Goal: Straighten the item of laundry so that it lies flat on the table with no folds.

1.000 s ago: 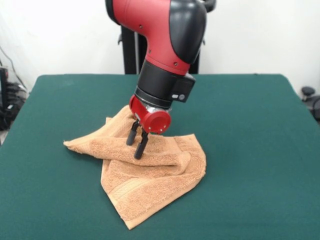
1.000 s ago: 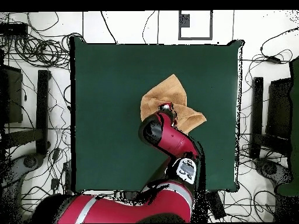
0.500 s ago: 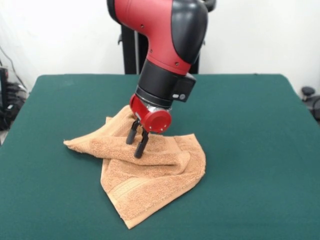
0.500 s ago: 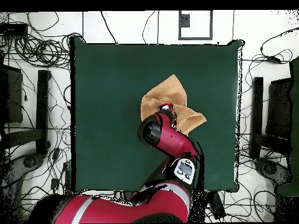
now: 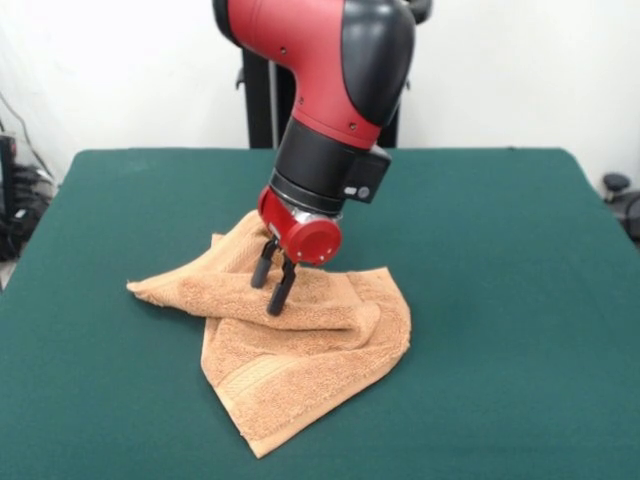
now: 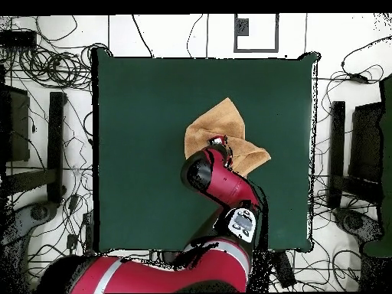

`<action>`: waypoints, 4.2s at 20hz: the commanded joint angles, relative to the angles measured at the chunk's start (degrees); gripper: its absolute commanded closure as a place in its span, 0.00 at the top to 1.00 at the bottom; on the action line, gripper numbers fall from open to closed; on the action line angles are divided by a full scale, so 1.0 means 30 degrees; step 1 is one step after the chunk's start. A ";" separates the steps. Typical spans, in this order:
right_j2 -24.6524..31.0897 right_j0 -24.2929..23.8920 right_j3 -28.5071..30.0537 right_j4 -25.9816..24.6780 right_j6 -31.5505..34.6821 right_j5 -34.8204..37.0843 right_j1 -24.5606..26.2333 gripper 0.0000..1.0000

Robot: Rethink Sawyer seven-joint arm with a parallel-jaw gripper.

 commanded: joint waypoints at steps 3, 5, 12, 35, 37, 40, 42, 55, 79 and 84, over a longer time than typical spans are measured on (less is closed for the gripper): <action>0.1217 0.0448 0.1476 -0.0081 0.2501 0.0867 -0.0069 1.00; 0.1243 0.0420 0.1452 -0.0082 0.2490 0.0884 -0.0044 1.00; 0.1028 0.0483 0.1456 -0.0035 0.2409 0.1096 -0.0093 1.00; 0.0845 0.0436 0.1182 -0.0278 0.1778 0.1469 0.0105 0.00; 0.0437 0.0665 0.1100 -0.0113 0.1754 0.1762 0.0158 0.00; 0.0750 0.0245 0.1188 -0.0389 0.1631 0.1684 -0.0063 1.00; 0.0979 0.0045 0.1212 -0.0612 0.1522 0.1515 -0.0131 1.00; 0.0766 -0.0039 0.1035 -0.0976 0.1073 0.1447 0.0388 1.00; 0.1738 -0.1389 0.1077 -0.1997 0.1109 0.1056 0.0613 0.00; 0.1344 -0.1198 0.0760 -0.2137 0.1132 0.0954 0.0839 0.00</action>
